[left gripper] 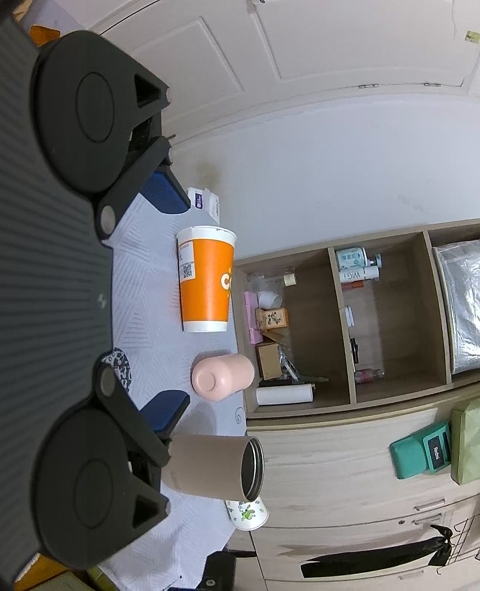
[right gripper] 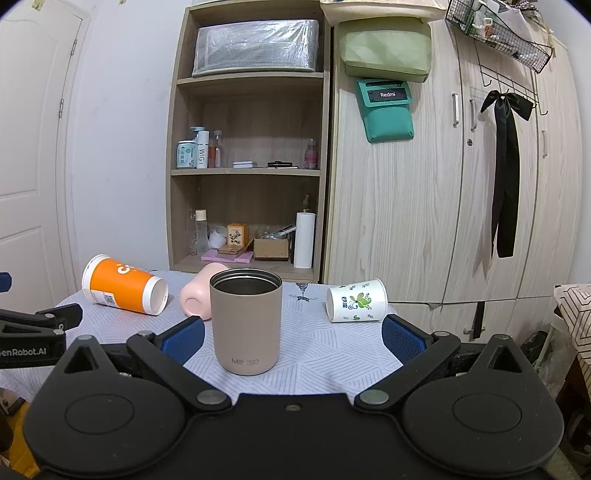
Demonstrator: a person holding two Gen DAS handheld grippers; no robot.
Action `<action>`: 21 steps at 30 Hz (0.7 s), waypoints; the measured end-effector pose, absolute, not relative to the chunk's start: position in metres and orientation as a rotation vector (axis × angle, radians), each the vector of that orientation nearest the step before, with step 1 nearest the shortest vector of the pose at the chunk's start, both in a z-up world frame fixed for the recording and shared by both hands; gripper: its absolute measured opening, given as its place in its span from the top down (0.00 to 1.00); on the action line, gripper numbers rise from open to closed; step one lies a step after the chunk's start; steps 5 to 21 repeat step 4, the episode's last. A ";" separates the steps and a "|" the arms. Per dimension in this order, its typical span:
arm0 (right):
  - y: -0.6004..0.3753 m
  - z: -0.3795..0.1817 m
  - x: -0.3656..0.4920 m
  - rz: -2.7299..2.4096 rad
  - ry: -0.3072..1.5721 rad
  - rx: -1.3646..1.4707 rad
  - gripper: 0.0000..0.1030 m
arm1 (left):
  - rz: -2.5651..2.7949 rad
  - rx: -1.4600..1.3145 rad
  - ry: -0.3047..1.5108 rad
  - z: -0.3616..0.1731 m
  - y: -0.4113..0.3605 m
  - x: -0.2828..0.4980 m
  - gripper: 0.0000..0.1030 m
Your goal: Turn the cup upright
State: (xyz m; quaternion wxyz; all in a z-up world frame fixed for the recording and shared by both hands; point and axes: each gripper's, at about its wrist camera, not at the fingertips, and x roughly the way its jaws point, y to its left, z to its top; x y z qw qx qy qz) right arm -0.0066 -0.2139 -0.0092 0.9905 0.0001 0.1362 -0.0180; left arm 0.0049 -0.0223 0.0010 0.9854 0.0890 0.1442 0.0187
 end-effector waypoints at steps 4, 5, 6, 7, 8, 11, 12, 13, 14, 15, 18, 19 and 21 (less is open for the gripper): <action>-0.214 -0.010 -0.006 -0.036 0.276 0.000 0.00 | 0.033 0.180 0.287 0.002 -0.022 0.004 0.00; -0.214 -0.010 -0.006 -0.036 0.276 0.000 0.00 | 0.033 0.180 0.287 0.002 -0.022 0.004 0.00; -0.214 -0.010 -0.006 -0.036 0.276 0.000 0.00 | 0.033 0.180 0.287 0.002 -0.022 0.004 0.00; -0.214 -0.010 -0.006 -0.036 0.276 0.000 0.00 | 0.033 0.180 0.287 0.002 -0.022 0.004 0.00; -0.214 -0.010 -0.006 -0.036 0.276 0.000 0.00 | 0.033 0.180 0.287 0.002 -0.022 0.004 0.00; -0.214 -0.010 -0.006 -0.036 0.276 0.000 0.00 | 0.033 0.180 0.287 0.002 -0.022 0.004 0.00; -0.214 -0.010 -0.006 -0.036 0.276 0.000 0.00 | 0.033 0.180 0.287 0.002 -0.022 0.004 0.00; -0.214 -0.010 -0.006 -0.036 0.276 0.000 0.00 | 0.033 0.180 0.287 0.002 -0.022 0.004 0.00; -0.214 -0.010 -0.006 -0.036 0.276 0.000 0.00 | 0.033 0.180 0.287 0.002 -0.022 0.004 0.00; -0.214 -0.010 -0.006 -0.036 0.276 0.000 0.00 | 0.033 0.180 0.287 0.002 -0.022 0.004 0.00; -0.214 -0.010 -0.006 -0.036 0.276 0.000 0.00 | 0.033 0.180 0.287 0.002 -0.022 0.004 0.00; -0.214 -0.010 -0.006 -0.036 0.276 0.000 0.00 | 0.033 0.180 0.287 0.002 -0.022 0.004 0.00; -0.214 -0.010 -0.006 -0.036 0.276 0.000 0.00 | 0.033 0.180 0.287 0.002 -0.022 0.004 0.00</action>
